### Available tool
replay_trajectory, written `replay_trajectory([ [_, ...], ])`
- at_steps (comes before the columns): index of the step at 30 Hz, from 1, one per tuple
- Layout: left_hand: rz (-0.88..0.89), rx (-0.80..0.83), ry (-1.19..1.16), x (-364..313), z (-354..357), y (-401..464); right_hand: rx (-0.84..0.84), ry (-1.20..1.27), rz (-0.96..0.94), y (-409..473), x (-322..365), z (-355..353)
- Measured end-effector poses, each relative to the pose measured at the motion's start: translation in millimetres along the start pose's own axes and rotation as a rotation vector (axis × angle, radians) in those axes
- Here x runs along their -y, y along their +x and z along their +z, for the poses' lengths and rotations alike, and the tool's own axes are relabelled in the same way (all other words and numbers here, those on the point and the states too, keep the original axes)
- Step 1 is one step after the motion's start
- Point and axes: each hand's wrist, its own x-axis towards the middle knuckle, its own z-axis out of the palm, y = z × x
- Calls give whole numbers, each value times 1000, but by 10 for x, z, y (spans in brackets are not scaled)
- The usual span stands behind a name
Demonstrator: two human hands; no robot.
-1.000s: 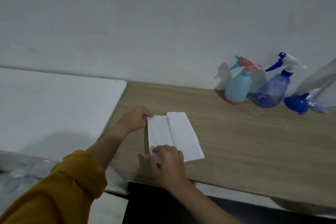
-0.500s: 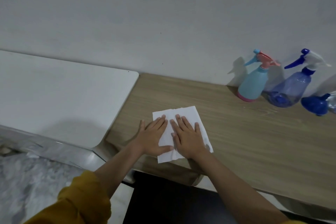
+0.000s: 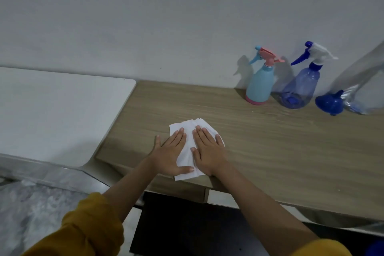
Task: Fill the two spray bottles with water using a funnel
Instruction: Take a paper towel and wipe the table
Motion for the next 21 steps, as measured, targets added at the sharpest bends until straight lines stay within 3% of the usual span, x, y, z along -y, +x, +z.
replay_trajectory([
  [21, 35, 21, 52, -1554, -324, 1176, -70, -7, 79, -216, -1806, -608],
])
